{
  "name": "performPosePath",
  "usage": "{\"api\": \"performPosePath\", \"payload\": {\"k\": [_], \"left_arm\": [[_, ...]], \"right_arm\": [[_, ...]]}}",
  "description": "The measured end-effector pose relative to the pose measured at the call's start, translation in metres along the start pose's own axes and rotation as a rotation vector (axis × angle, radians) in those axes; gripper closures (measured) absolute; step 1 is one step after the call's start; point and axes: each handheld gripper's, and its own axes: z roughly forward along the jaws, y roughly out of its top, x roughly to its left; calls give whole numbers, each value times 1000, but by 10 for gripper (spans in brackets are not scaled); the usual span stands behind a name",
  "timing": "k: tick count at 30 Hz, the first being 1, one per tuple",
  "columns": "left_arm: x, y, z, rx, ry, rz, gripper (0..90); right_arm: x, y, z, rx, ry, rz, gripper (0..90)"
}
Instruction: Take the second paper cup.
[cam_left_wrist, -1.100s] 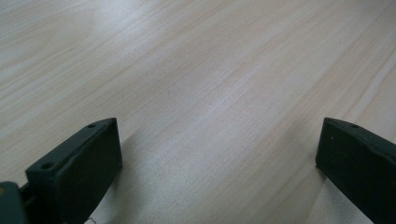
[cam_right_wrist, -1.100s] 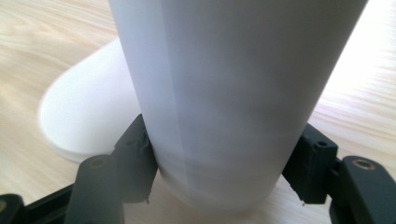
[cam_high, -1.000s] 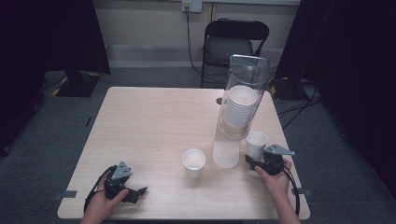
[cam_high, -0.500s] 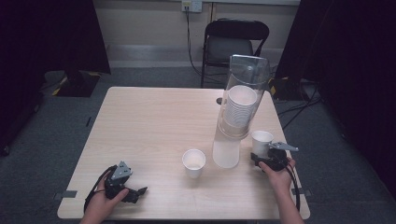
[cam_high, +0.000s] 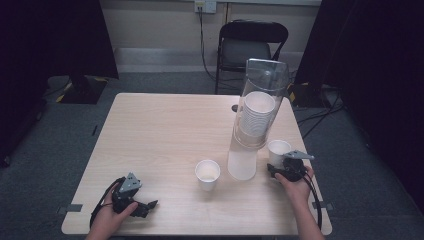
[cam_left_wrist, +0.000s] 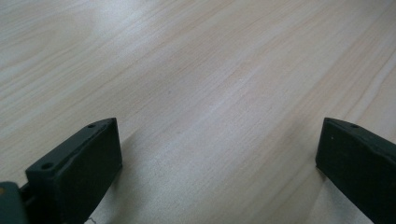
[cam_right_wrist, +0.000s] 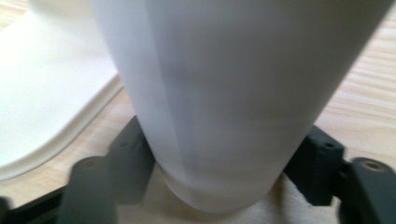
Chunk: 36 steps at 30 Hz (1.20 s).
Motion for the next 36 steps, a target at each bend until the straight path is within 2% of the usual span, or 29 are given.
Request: {"api": "performPosePath", "payload": {"k": [3, 8, 12, 16, 18, 19, 22, 27, 33, 36], "left_arm": [[0, 0, 0, 0, 0, 0, 0], [0, 0, 0, -7, 0, -9, 0], [-1, 0, 0, -7, 0, -9, 0], [0, 0, 0, -7, 0, -8, 0], [0, 0, 0, -6, 0, -8, 0], [0, 0, 0, -6, 0, -8, 0], [0, 0, 0, -6, 0, -8, 0], [0, 0, 0, -6, 0, -8, 0], [0, 0, 0, -6, 0, -8, 0], [-1, 0, 0, -7, 0, -8, 0]], "right_arm": [[2, -3, -3, 0, -6, -11, 224], [3, -7, -8, -6, 14, -11, 200], [3, -11, -14, 12, -12, -38, 153], [5, -11, -21, 3, -16, -51, 140], [6, -12, -24, -2, 1, -58, 138], [6, -16, -28, -4, 24, -43, 136], [4, -24, -34, -16, 27, -16, 136], [3, -35, -44, -16, 57, -34, 136], [5, -43, -53, -19, 66, -72, 136], [7, -45, -56, -16, 79, -75, 136]]}}
